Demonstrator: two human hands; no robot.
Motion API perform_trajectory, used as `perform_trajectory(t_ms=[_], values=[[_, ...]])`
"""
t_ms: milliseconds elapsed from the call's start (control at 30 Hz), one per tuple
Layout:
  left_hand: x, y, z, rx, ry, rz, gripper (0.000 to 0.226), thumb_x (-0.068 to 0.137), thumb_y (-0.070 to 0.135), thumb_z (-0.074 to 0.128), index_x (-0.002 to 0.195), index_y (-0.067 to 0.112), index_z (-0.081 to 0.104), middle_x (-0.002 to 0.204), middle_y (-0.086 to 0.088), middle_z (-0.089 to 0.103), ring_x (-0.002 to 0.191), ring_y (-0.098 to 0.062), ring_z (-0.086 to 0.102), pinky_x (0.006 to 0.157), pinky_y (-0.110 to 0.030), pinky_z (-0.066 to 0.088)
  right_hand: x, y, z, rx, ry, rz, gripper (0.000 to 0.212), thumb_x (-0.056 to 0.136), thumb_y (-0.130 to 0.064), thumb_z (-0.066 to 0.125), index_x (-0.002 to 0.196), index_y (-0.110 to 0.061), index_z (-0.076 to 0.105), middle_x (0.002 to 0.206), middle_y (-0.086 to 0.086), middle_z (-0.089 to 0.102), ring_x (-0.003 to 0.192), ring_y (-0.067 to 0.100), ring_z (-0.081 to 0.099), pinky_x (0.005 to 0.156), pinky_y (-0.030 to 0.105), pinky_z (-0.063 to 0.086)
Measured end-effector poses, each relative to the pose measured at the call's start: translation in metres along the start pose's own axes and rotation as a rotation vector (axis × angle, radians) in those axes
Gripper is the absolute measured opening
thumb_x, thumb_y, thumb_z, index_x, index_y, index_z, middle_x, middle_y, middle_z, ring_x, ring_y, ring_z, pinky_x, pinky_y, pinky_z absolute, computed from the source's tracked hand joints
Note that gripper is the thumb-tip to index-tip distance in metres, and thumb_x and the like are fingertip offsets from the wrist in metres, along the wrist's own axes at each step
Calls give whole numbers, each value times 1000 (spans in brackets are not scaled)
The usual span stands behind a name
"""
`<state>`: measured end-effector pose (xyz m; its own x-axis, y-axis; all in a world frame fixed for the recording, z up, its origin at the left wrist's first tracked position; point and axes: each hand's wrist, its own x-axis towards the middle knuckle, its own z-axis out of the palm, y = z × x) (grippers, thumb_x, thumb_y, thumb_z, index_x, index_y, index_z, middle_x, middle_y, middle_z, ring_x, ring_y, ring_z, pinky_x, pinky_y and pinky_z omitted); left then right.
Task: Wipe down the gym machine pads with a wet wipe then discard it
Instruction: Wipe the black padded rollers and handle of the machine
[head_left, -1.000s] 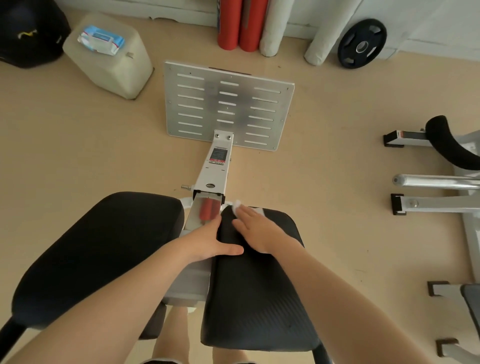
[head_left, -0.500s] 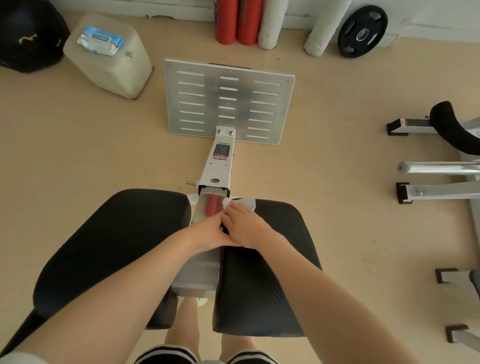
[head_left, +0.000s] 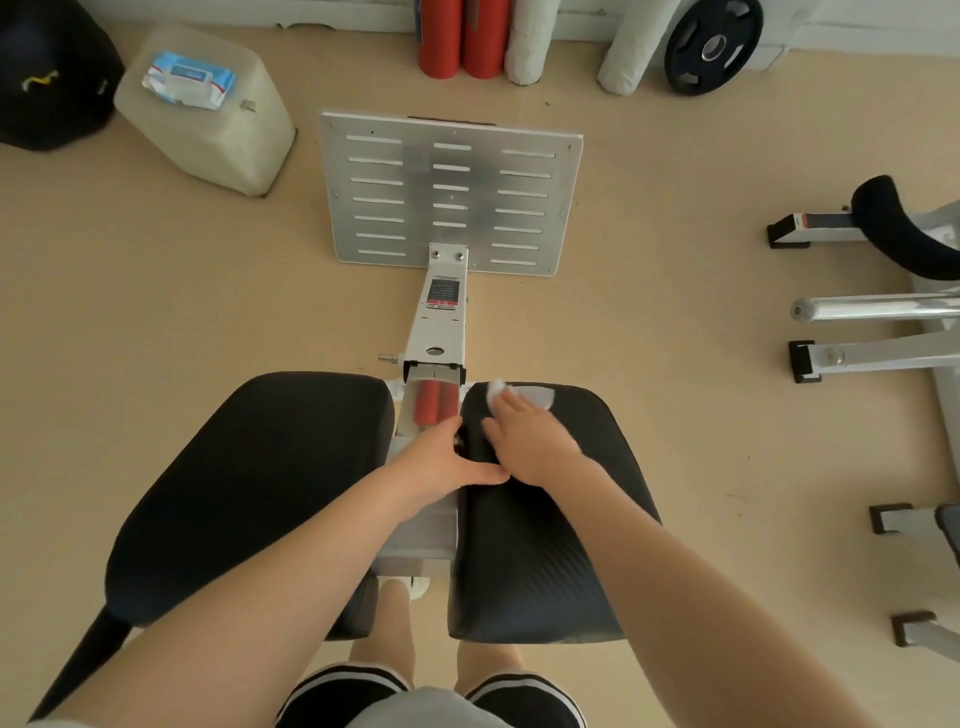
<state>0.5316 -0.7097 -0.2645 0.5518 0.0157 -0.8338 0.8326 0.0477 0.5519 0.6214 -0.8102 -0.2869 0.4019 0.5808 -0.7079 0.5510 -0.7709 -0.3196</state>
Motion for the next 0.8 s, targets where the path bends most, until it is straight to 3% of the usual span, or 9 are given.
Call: perform_trajectory(t_ms=[100, 200, 300, 400, 467, 533, 633, 733, 800], values=[[-5, -4, 8, -7, 89, 26, 66, 77, 25, 72, 134, 20, 40, 125, 6, 51, 109, -9, 46, 87, -21, 36, -4, -6, -6, -13, -114, -112, 42, 98, -17, 34, 137, -1, 34, 150, 18, 20, 140, 32, 15, 113, 43, 22], [-9, -8, 13, -59, 86, 25, 70, 77, 28, 71, 138, 20, 36, 131, 7, 50, 110, -9, 46, 88, -21, 38, -18, 6, -16, -38, -165, -141, 45, 101, -17, 28, 145, -6, 22, 156, 8, 11, 144, 25, 7, 117, 37, 12], [-12, -9, 12, -112, 42, 8, 75, 76, 28, 72, 140, 22, 33, 136, 5, 48, 112, -10, 48, 89, -23, 39, -28, 36, -26, 103, -103, -2, 47, 102, -21, 24, 148, -16, 15, 154, 3, 21, 139, 25, 24, 111, 35, 20], [-12, -10, 11, -107, 20, -13, 83, 77, 29, 71, 145, 23, 23, 142, 6, 41, 126, -15, 41, 100, -29, 36, -24, 57, -25, 63, -61, 137, 42, 102, -21, 22, 143, -11, 23, 148, 7, 32, 133, 25, 32, 106, 35, 28], [-13, -8, 10, -117, 8, -17, 84, 76, 29, 72, 145, 23, 24, 142, 5, 41, 124, -14, 42, 100, -29, 36, -21, 43, -22, -13, -42, 68, 42, 102, -21, 24, 142, -9, 25, 148, 7, 33, 132, 25, 35, 106, 35, 29], [-14, -8, 10, -120, -4, -17, 84, 75, 28, 73, 144, 24, 25, 142, 3, 42, 123, -13, 43, 101, -28, 36, -21, 16, -18, -69, -51, -98, 45, 101, -19, 27, 145, -9, 21, 152, 8, 25, 138, 25, 27, 111, 35, 24], [-19, -5, 12, -61, 6, 5, 86, 79, 25, 70, 146, 25, 16, 147, 2, 34, 135, -17, 32, 107, -30, 29, -26, -15, -16, -202, -154, -289, 42, 99, -13, 33, 140, -2, 33, 154, 12, 16, 143, 25, 10, 116, 35, 16], [-21, -6, 15, -45, 15, 12, 84, 81, 27, 68, 146, 28, 14, 149, 4, 30, 137, -15, 29, 107, -28, 27, -32, -11, -20, -215, -168, -324, 44, 100, -12, 30, 143, -3, 27, 156, 9, 12, 144, 22, 5, 114, 27, 6], [-22, -6, 15, -89, 3, 7, 77, 81, 25, 67, 143, 27, 22, 144, 5, 37, 123, -9, 40, 96, -18, 33, -35, 1, -29, -49, -185, -218, 46, 101, -10, 25, 147, -8, 19, 155, 7, 17, 141, 23, 19, 111, 27, 15]])
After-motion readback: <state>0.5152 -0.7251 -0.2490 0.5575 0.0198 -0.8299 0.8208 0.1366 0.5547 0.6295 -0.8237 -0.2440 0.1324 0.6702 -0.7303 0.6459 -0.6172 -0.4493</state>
